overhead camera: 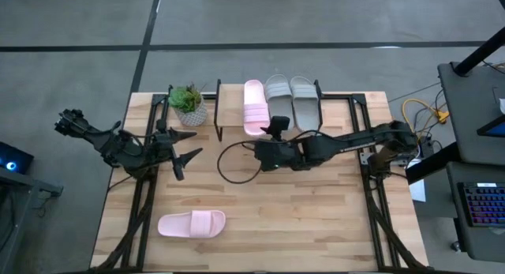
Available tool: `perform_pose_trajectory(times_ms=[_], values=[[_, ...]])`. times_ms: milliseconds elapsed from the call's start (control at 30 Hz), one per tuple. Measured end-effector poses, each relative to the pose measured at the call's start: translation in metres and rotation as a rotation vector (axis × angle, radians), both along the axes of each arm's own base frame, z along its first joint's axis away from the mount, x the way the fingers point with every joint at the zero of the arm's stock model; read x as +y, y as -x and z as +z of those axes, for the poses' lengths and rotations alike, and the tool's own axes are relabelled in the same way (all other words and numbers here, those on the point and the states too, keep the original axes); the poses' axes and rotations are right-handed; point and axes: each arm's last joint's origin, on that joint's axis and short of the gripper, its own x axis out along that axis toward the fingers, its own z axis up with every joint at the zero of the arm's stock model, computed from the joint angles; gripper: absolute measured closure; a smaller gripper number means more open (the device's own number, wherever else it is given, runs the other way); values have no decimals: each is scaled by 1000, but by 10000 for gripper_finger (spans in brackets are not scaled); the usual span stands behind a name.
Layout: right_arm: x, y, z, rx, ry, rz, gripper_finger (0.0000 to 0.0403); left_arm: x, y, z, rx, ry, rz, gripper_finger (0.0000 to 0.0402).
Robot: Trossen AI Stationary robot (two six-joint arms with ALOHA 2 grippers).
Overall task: Pick and place slides into the shelf
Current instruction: Put the pink slides on the shelf
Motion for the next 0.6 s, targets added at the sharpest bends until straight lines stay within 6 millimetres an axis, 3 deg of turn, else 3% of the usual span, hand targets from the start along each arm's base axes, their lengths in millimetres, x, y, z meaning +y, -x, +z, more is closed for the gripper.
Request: perform_pose_trajectory(times_ms=[133,300,600], values=[[15,18,26,-79,12,25,181,0,1,-6,11,90,-2,164],[26,38,44,-134,-25,46,181,-2,2,-14,43,268,-78,164],[26,51,35,-99,-53,20,181,-11,-3,-34,188,648,-146,164]])
